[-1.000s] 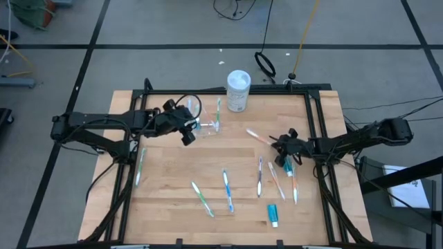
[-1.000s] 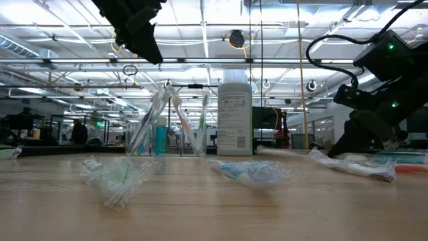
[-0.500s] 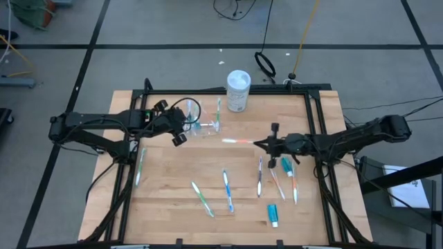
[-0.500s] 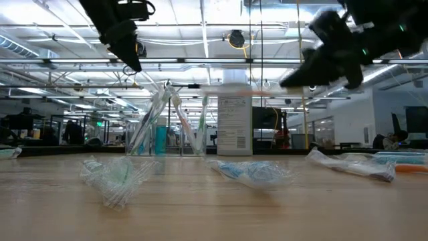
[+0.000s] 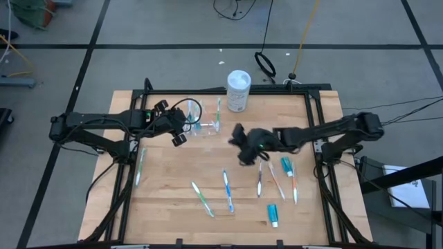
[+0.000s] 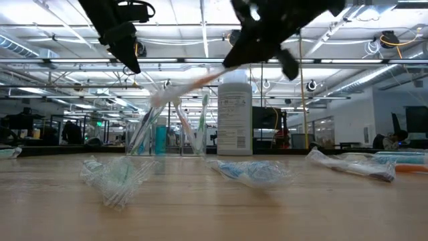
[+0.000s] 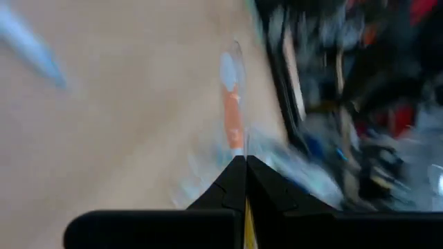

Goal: Pick & Place toothbrushing station
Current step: Put the orange toothbrush into the transparent organizer

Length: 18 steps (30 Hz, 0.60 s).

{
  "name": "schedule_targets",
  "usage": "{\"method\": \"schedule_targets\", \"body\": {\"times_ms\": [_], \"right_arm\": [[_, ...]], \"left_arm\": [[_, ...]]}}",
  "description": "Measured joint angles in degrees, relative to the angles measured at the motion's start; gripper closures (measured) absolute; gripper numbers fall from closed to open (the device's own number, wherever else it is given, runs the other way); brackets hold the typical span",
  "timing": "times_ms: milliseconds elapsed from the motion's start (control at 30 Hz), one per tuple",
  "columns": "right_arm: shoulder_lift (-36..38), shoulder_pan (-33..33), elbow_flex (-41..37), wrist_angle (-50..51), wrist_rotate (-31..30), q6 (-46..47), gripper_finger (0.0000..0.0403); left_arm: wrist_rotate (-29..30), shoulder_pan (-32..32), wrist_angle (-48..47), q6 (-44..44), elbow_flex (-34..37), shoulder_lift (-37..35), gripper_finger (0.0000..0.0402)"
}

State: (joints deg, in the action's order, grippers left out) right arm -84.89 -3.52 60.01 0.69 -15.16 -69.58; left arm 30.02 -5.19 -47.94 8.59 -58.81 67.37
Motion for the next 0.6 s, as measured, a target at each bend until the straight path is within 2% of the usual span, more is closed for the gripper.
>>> {"method": "schedule_targets", "body": {"times_ms": [67,133,367,467,600], "right_arm": [[-2.10,1.62,3.67,2.39,-6.42,-7.18,0.0403],[-3.10,3.65,6.60,2.62,-8.81,-12.93,0.0403],[-2.70,9.73,8.76,6.89,-5.00,-28.11,0.0403],[-2.66,11.79,8.74,9.88,-2.29,-31.67,0.0403],[-2.68,13.53,7.58,8.64,0.22,-34.63,0.0403]], "left_arm": [[0.00,-0.02,0.00,0.20,0.00,0.00,0.0224],[-0.01,-0.02,-0.02,0.18,0.00,0.00,0.0224],[-0.02,-0.02,-0.29,0.18,0.00,0.00,0.0224],[0.02,-0.02,-0.26,0.18,0.00,0.00,0.0224],[1.52,-0.02,0.40,-1.16,0.00,0.00,0.0224]]}}
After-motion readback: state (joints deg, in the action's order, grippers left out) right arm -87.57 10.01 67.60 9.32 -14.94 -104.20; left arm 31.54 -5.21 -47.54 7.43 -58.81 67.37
